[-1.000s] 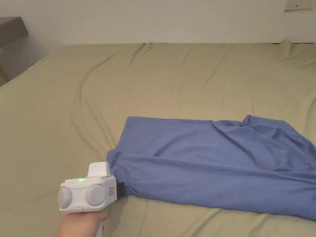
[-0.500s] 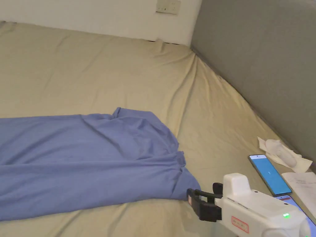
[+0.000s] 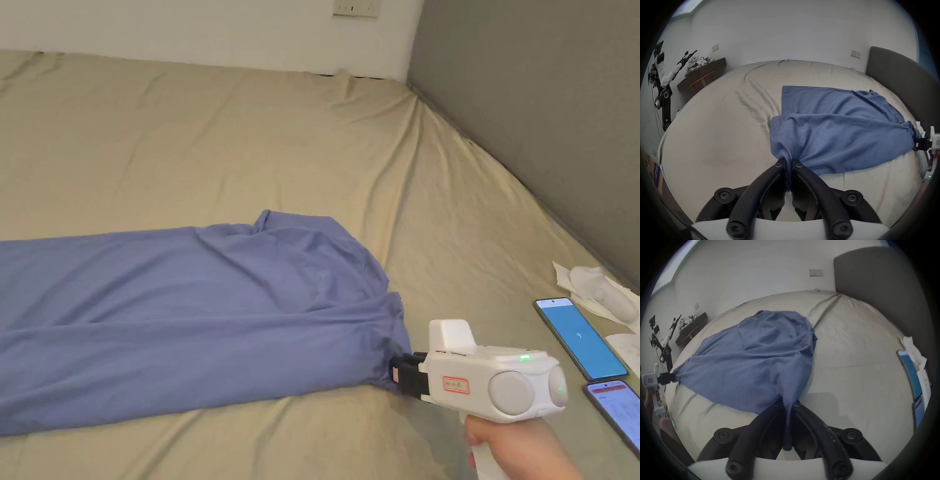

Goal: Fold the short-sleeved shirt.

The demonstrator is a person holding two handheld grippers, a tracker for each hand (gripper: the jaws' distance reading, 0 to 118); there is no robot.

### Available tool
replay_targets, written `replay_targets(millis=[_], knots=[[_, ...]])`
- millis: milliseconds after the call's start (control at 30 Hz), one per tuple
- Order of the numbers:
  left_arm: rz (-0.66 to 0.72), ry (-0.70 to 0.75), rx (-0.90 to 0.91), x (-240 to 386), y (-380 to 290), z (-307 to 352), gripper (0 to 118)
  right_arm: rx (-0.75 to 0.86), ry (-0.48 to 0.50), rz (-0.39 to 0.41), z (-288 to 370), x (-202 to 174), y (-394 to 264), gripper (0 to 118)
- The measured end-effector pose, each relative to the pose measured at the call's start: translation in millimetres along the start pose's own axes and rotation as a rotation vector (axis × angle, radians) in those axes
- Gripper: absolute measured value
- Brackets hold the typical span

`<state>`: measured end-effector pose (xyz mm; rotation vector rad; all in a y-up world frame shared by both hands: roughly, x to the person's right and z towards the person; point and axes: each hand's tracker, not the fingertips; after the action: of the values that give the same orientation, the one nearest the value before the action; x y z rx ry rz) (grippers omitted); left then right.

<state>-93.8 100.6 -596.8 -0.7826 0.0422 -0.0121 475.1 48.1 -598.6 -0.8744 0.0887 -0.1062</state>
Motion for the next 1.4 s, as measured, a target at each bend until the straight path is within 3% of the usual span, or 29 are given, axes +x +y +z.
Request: replay_targets(millis=[133,267,500,667,967,1000,1033,1067,1100,1200,1233,1267,1300,1367,1400], knots=[[0.012,-0.027,0.038,-15.1,12.8,22.2,4,0.048,0.020,-0.005,37.5,3.9,10.1,8],[0.027,-0.087,0.042,-33.7,17.0,49.5,4,0.066,0.002,0.058,80.7,-1.7,12.3,8],[-0.018,-0.121,-0.019,-63.9,-24.4,93.7,4,0.012,0.033,0.108,140.7,-20.1,-27.4,8],[-0.121,-0.133,-0.160,-63.2,-62.8,104.9,5,-0.063,0.019,0.158,152.9,-27.3,-66.0,8],[-0.138,-0.129,-0.303,-53.8,-87.8,90.6,5,-0.178,-0.050,0.199,138.4,-37.4,-98.7,8],[-0.125,-0.126,-0.306,-54.7,-88.3,87.3,6,-0.179,-0.051,0.195,135.9,-37.2,-99.5,8],[-0.087,-0.130,-0.316,-57.2,-88.3,84.2,15,-0.176,-0.053,0.187,133.4,-32.8,-99.8,9],[-0.062,-0.128,-0.311,-58.3,-88.4,83.2,46,-0.163,-0.051,0.160,133.7,-31.2,-99.8,19],[-0.068,-0.112,-0.302,-57.5,-89.0,84.4,80,-0.140,-0.048,0.122,135.7,-30.0,-99.7,38],[-0.091,-0.013,-0.189,-53.8,-86.5,105.2,103,-0.032,-0.088,0.122,154.3,-26.7,-96.6,64],[-0.043,-0.055,-0.135,-58.2,-81.9,117.3,112,0.018,-0.092,0.107,163.2,-28.2,-94.3,86],[0.003,-0.077,-0.087,-62.1,-77.5,125.3,111,0.082,-0.078,0.085,171.5,-30.1,-91.9,107],[0.075,-0.099,-0.035,-63.2,-70.9,136.3,110,0.162,-0.052,0.063,182.3,-30.3,-87.7,112],[0.141,-0.101,0.091,-58.8,-58.9,155.7,106,0.316,-0.094,0.021,197.8,-43.0,-77.2,111],[0.134,-0.103,0.153,-54.7,-53.3,164.3,95,0.373,-0.120,0.010,201.8,-49.5,-71.5,110]])
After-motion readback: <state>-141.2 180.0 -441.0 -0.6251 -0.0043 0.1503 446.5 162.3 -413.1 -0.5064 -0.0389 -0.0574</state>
